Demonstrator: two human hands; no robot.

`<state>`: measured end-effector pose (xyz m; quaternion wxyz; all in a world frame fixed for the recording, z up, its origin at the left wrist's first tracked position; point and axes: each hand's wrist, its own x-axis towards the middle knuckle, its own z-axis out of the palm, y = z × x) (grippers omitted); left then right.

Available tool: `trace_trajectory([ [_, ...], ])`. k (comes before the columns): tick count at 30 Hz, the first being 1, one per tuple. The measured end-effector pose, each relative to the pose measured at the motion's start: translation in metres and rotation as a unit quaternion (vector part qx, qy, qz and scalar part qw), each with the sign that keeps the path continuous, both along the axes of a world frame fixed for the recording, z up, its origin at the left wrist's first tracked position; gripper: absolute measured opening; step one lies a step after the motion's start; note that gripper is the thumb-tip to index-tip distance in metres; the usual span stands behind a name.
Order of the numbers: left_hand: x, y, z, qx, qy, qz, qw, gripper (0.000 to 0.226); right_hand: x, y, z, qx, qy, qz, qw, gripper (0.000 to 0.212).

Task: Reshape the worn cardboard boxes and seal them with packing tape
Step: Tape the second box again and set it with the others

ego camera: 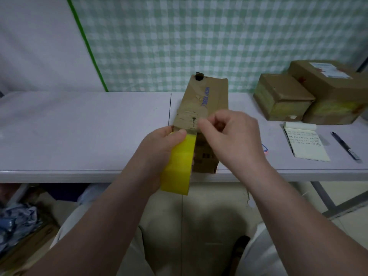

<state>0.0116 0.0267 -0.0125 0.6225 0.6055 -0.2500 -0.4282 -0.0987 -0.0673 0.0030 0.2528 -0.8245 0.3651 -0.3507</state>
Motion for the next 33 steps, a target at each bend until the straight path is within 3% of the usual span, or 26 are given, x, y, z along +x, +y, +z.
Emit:
trace_trajectory([
  [3, 0.005, 0.001, 0.003, 0.009, -0.024, 0.012, 1.0, 0.02, 0.012, -0.013, 0.013, -0.064, 0.032, 0.029, 0.997, 0.02],
  [5, 0.005, 0.002, 0.002, -0.001, -0.022, 0.01, 1.0, 0.023, 0.025, -0.028, 0.013, -0.097, 0.112, 0.089, 0.985, 0.03],
  [9, -0.001, 0.008, -0.007, 0.003, 0.015, 0.022, 1.0, 0.052, 0.049, -0.047, 0.004, -0.133, 0.255, 0.25, 0.924, 0.055],
  [12, -0.008, 0.013, -0.013, 0.003, 0.07, 0.031, 0.997, 0.074, 0.054, -0.054, -0.001, -0.111, 0.333, 0.268, 0.897, 0.06],
  [14, -0.011, 0.015, -0.016, -0.009, 0.084, 0.027, 0.996, 0.076, 0.052, -0.055, -0.002, -0.112, 0.36, 0.264, 0.888, 0.067],
  [17, -0.015, 0.016, -0.018, 0.001, 0.065, 0.025, 0.998, 0.064, 0.052, -0.053, -0.004, -0.125, 0.377, 0.261, 0.88, 0.086],
  [20, -0.017, 0.015, -0.018, 0.015, 0.047, 0.031, 0.998, 0.041, 0.053, -0.052, -0.007, -0.126, 0.378, 0.249, 0.883, 0.078],
  [26, -0.008, 0.015, -0.02, 0.045, 0.053, 0.006, 0.998, 0.037, 0.053, -0.053, -0.007, -0.124, 0.382, 0.244, 0.883, 0.072],
  [33, -0.003, 0.014, -0.03, 0.069, 0.117, -0.046, 0.99, 0.02, 0.052, -0.049, -0.005, -0.124, 0.382, 0.236, 0.885, 0.072],
])
